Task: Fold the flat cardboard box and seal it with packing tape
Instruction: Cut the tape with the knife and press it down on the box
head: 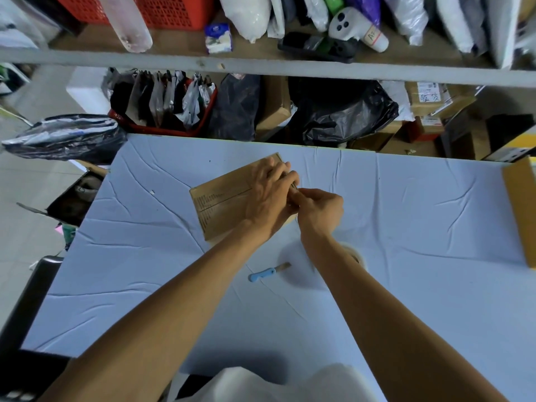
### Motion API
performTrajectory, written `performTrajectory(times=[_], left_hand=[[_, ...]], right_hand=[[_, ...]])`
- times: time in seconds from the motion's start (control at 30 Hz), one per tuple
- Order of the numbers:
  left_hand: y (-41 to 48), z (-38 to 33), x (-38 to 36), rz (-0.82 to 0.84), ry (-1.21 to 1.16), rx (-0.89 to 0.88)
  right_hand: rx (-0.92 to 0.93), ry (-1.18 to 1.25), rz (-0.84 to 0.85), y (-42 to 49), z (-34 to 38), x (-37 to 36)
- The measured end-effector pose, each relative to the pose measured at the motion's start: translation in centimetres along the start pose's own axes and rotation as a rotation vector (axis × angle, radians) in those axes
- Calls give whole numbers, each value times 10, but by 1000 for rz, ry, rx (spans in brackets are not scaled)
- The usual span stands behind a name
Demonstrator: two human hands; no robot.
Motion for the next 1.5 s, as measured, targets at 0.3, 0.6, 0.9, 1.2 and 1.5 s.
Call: performTrajectory(times=[0.3,0.6,0.9,1.2,1.5], left_hand=[[7,37,16,344,79,-44],[-18,95,12,609,15,126],[-14,93,13,558,0,277],[-16,110,18,542,-133,208],[-12,39,22,427,342,-574]], right_hand=[[45,-56,88,6,9,-3],[73,-174,104,-14,0,-6],[143,-448,628,-71,-29,-63],[28,-318,727,-17,-16,-38],[62,-531,918,2,3,-33]])
Point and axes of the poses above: each hand's wrist, its own y-axis towards the middle knuckle, its own x-axis out of the back of the hand, z = x × y, the point moved 9 cm from there along y, towards the middle knuckle, and after that the axes turned 15 degrees about y, right-handed, at the moved point
